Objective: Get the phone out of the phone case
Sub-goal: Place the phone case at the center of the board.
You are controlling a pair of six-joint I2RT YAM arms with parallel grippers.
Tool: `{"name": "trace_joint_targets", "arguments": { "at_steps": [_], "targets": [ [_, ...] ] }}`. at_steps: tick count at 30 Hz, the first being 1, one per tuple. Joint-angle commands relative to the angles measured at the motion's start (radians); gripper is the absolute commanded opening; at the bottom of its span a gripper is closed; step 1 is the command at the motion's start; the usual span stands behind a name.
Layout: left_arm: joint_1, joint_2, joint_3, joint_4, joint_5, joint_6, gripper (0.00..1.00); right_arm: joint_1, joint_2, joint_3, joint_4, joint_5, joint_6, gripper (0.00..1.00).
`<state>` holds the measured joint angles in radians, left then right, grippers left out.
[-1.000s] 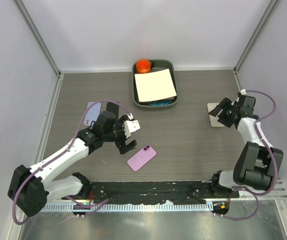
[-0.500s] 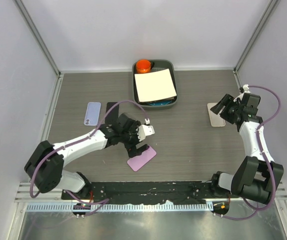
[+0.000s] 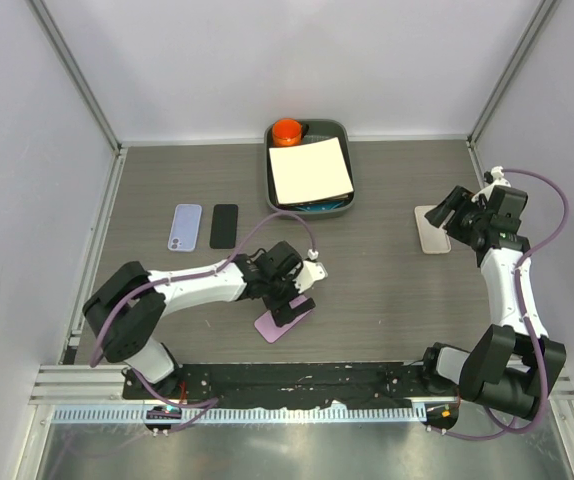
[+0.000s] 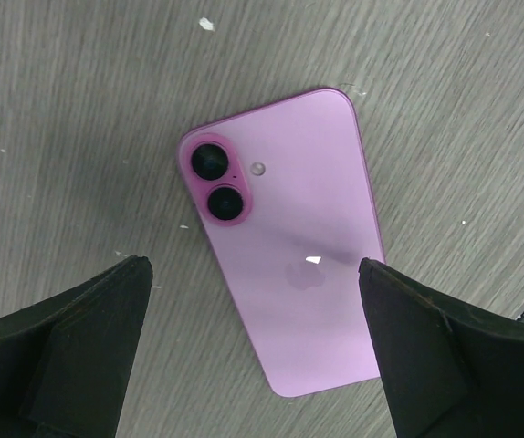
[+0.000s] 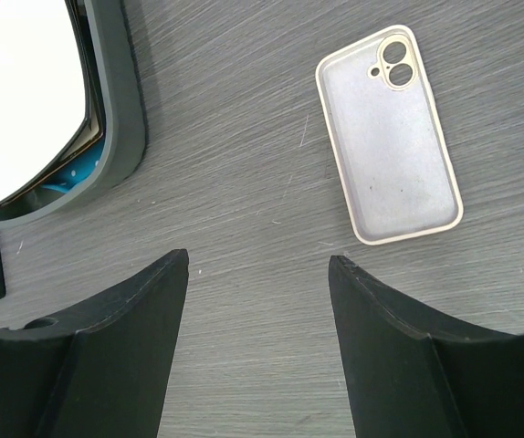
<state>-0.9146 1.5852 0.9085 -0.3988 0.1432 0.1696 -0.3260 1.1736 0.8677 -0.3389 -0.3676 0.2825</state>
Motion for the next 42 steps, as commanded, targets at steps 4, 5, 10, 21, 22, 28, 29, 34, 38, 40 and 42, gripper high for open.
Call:
{"name": "trace_joint_targets", "arguments": {
  "at_steps": [4, 5, 10, 21, 22, 28, 29, 34, 38, 40, 42],
  "targets": [
    [-0.082, 0.009, 0.032, 0.024, -0.186, -0.142, 1.00, -0.010, -0.025, 0.036, 0.038, -0.002, -0.023, 0.68],
    [-0.089, 0.016, 0.035, 0.029, -0.235, -0.150, 1.00, -0.011, -0.026, 0.036, 0.040, -0.002, -0.023, 0.68],
    [-0.116, 0.099, 0.101, -0.037, -0.281, -0.202, 1.00, -0.012, -0.035, 0.034, 0.043, -0.004, -0.023, 0.68],
    [-0.118, 0.142, 0.133, -0.090, -0.218, -0.196, 1.00, -0.024, -0.051, 0.030, 0.046, -0.019, -0.028, 0.68],
    [-0.116, 0.141, 0.135, -0.094, -0.212, -0.196, 1.00, -0.025, -0.051, 0.030, 0.046, -0.019, -0.028, 0.68],
    [-0.116, 0.142, 0.153, -0.163, -0.146, -0.180, 1.00, -0.027, -0.048, 0.030, 0.044, -0.024, -0.026, 0.68],
    [-0.116, 0.137, 0.155, -0.179, -0.146, -0.179, 1.00, -0.027, -0.049, 0.030, 0.046, -0.022, -0.025, 0.68],
    [-0.116, 0.124, 0.118, -0.181, -0.100, -0.174, 1.00, -0.027, -0.045, 0.031, 0.046, -0.027, -0.022, 0.68],
    [-0.115, 0.125, 0.135, -0.207, -0.079, -0.174, 1.00, -0.027, -0.048, 0.031, 0.046, -0.028, -0.019, 0.68],
    [-0.115, 0.108, 0.135, -0.199, -0.074, -0.174, 1.00, -0.028, -0.051, 0.030, 0.046, -0.027, -0.020, 0.68],
    [-0.115, 0.090, 0.130, -0.195, -0.064, -0.148, 1.00, -0.030, -0.054, 0.030, 0.046, -0.027, -0.019, 0.68]
  ]
}}
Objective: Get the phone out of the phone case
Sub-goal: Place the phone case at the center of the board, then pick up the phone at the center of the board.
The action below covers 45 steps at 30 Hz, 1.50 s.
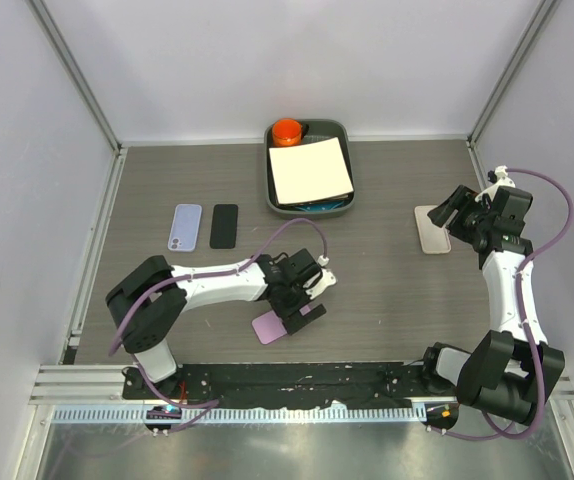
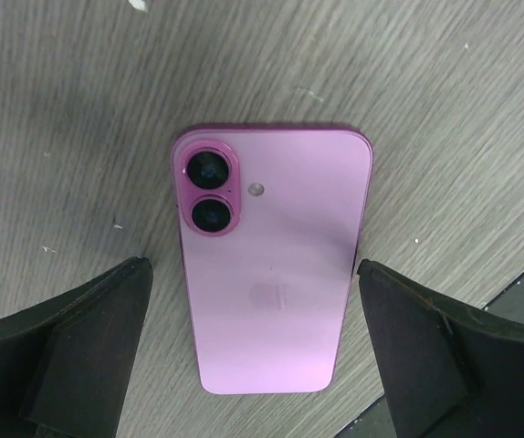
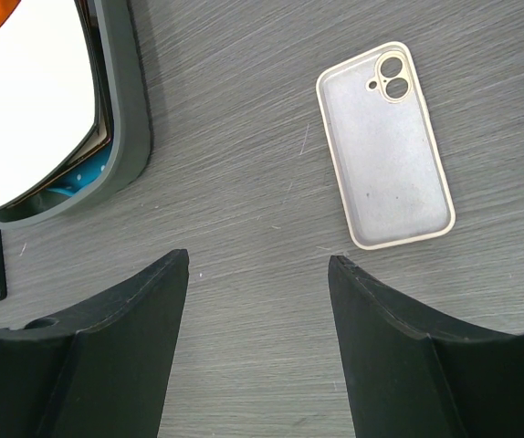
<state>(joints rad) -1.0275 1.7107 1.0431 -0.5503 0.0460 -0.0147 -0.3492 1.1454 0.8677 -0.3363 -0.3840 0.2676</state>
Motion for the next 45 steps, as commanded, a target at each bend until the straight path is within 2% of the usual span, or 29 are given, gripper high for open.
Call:
{"name": "trace_joint_targets", "arguments": {
  "at_steps": [1, 8, 19, 29, 32, 33, 34, 36, 38, 40, 42, 45],
  "targets": [
    [-0.003, -0.046, -0.011, -0.030, 0.034, 0.047, 1.00, -0.007, -0.026, 0.028, 0.042, -0.010, -0.004, 0.68],
    [0.004, -0.118, -0.080, 0.015, 0.055, 0.107, 1.00, -0.008, -0.018, 0.031, 0.042, -0.018, -0.001, 0.68],
    [0.004, -0.011, -0.037, -0.040, 0.048, 0.102, 1.00, -0.013, -0.041, 0.030, 0.036, -0.019, 0.004, 0.68],
    [-0.011, 0.024, -0.022, -0.057, 0.052, 0.094, 0.98, -0.017, -0.050, 0.031, 0.036, -0.021, 0.001, 0.68],
    [-0.032, 0.036, -0.023, -0.057, 0.019, 0.093, 0.87, -0.019, -0.056, 0.031, 0.036, -0.021, 0.001, 0.68],
    [-0.051, 0.040, -0.026, -0.056, 0.008, 0.096, 0.77, -0.019, -0.055, 0.031, 0.036, -0.019, 0.001, 0.68],
    [-0.062, 0.046, -0.029, -0.056, -0.029, 0.096, 0.59, -0.019, -0.058, 0.030, 0.036, -0.019, 0.001, 0.68],
    [-0.089, 0.059, -0.035, -0.053, -0.037, 0.101, 0.51, -0.019, -0.061, 0.031, 0.036, -0.018, -0.001, 0.68],
    [-0.108, 0.063, -0.040, -0.053, -0.070, 0.105, 0.59, -0.020, -0.064, 0.031, 0.036, -0.016, -0.001, 0.68],
    [-0.135, 0.067, -0.045, -0.053, -0.081, 0.111, 0.77, -0.022, -0.065, 0.031, 0.034, -0.016, -0.002, 0.68],
    [-0.146, 0.073, -0.043, -0.054, -0.095, 0.114, 0.82, -0.022, -0.067, 0.031, 0.034, -0.018, -0.001, 0.68],
    [-0.146, 0.098, -0.034, -0.062, -0.095, 0.119, 0.82, -0.024, -0.065, 0.033, 0.036, -0.018, -0.002, 0.68]
  ]
}}
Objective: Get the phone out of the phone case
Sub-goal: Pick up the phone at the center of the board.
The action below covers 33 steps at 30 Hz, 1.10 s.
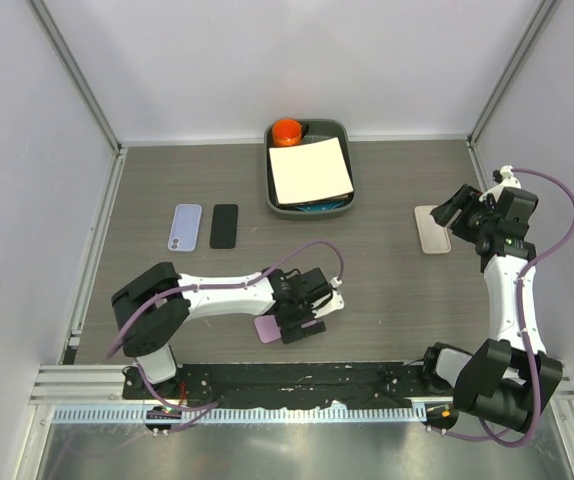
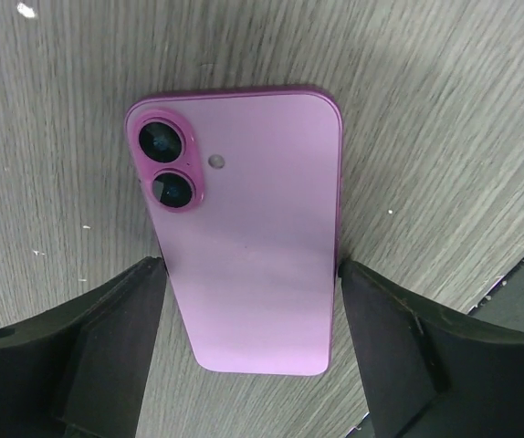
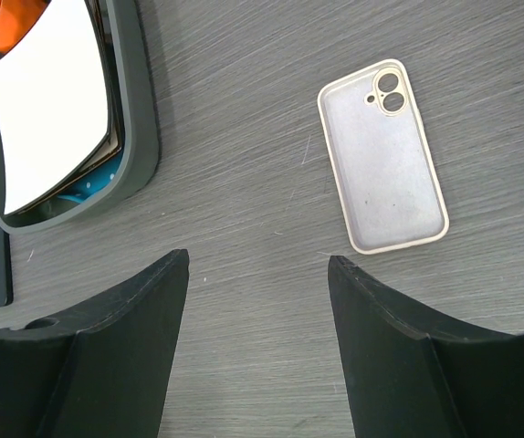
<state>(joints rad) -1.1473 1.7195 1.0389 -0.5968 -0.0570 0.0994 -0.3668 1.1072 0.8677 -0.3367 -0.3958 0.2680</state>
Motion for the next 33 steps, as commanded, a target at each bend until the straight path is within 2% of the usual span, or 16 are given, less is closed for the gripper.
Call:
{"name": "trace_joint_targets", "arguments": {
  "at_steps": [1, 3, 5, 6, 8, 9, 12, 14, 15, 17, 18, 21, 23, 24, 25, 33],
  "targets": [
    [-0.026, 0.101, -0.027, -0.018, 0.011, 0.006, 0.78, -0.006, -0.027, 0.033, 0.036, -0.008, -0.004, 0.68],
    [-0.028, 0.115, -0.014, -0.034, 0.026, 0.013, 0.69, -0.006, -0.029, 0.033, 0.036, -0.009, -0.004, 0.68],
    [-0.026, 0.129, -0.007, -0.044, 0.037, 0.020, 0.51, -0.008, -0.029, 0.033, 0.033, -0.009, -0.006, 0.68],
    [-0.026, 0.135, -0.001, -0.047, 0.043, 0.023, 0.37, -0.009, -0.030, 0.031, 0.034, -0.011, -0.007, 0.68],
    [-0.026, 0.137, 0.000, -0.052, 0.052, 0.033, 0.28, -0.011, -0.033, 0.033, 0.033, -0.012, -0.006, 0.68],
    [-0.028, 0.135, 0.000, -0.055, 0.054, 0.034, 0.14, -0.012, -0.035, 0.034, 0.033, -0.014, -0.006, 0.68],
    [-0.025, 0.117, -0.005, -0.052, 0.081, 0.046, 0.00, -0.014, -0.040, 0.034, 0.031, -0.024, -0.009, 0.68],
    [-0.013, 0.091, 0.000, -0.052, 0.092, 0.039, 0.00, -0.014, -0.047, 0.036, 0.030, -0.031, -0.010, 0.68],
    [-0.005, 0.083, 0.010, -0.052, 0.100, 0.037, 0.04, -0.014, -0.049, 0.034, 0.030, -0.034, -0.010, 0.68],
    [0.009, 0.071, 0.015, -0.040, 0.080, 0.028, 0.20, -0.014, -0.053, 0.034, 0.031, -0.035, -0.012, 0.68],
    [0.018, 0.065, 0.016, -0.037, 0.066, 0.028, 0.39, -0.014, -0.055, 0.036, 0.031, -0.043, -0.012, 0.68],
    [0.023, 0.042, 0.018, -0.032, 0.008, 0.040, 0.74, -0.014, -0.053, 0.034, 0.031, -0.046, -0.012, 0.68],
    [0.024, 0.028, 0.010, -0.031, -0.013, 0.045, 0.85, -0.014, -0.053, 0.034, 0.031, -0.046, -0.012, 0.68],
    [0.024, 0.016, 0.006, -0.025, -0.024, 0.046, 0.96, -0.014, -0.050, 0.036, 0.031, -0.048, -0.010, 0.68],
    [0.026, 0.011, 0.000, -0.015, -0.035, 0.048, 1.00, -0.014, -0.049, 0.036, 0.031, -0.049, -0.010, 0.68],
    [0.049, -0.003, -0.025, 0.000, -0.064, 0.072, 1.00, -0.014, -0.049, 0.034, 0.030, -0.051, -0.009, 0.68]
  ]
}}
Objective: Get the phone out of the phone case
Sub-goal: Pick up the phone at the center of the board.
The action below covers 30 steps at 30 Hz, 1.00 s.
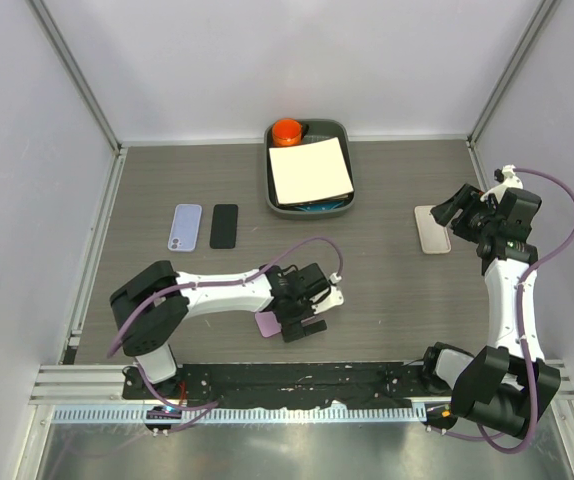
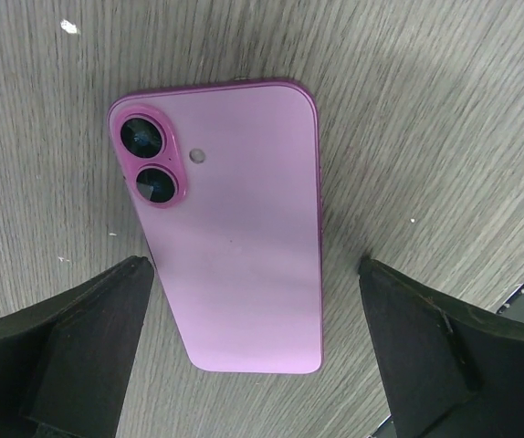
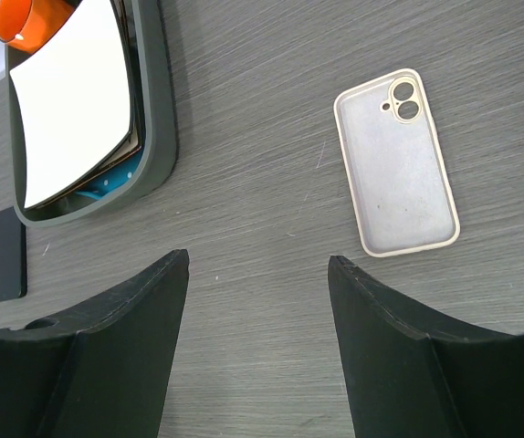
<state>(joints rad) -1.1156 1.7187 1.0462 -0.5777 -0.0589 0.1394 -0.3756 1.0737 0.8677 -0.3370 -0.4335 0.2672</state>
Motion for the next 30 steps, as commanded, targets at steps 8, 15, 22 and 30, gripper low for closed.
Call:
{"name": "trace_joint_targets", "arguments": {
  "at_steps": [8, 15, 22, 30],
  "targets": [
    [0.039, -0.001, -0.026, -0.034, -0.053, 0.048, 1.00, -0.005, -0.011, 0.036, 0.029, -0.017, -0.008, 0.68],
    [0.066, 0.012, -0.018, -0.051, -0.036, 0.063, 1.00, -0.005, -0.009, 0.036, 0.029, -0.021, -0.006, 0.68],
    [0.088, 0.050, -0.005, -0.097, 0.030, 0.072, 1.00, -0.005, -0.006, 0.036, 0.027, -0.021, -0.003, 0.67],
    [0.094, 0.081, 0.006, -0.122, 0.039, 0.078, 1.00, -0.005, -0.006, 0.037, 0.027, -0.019, -0.002, 0.67]
  ]
}}
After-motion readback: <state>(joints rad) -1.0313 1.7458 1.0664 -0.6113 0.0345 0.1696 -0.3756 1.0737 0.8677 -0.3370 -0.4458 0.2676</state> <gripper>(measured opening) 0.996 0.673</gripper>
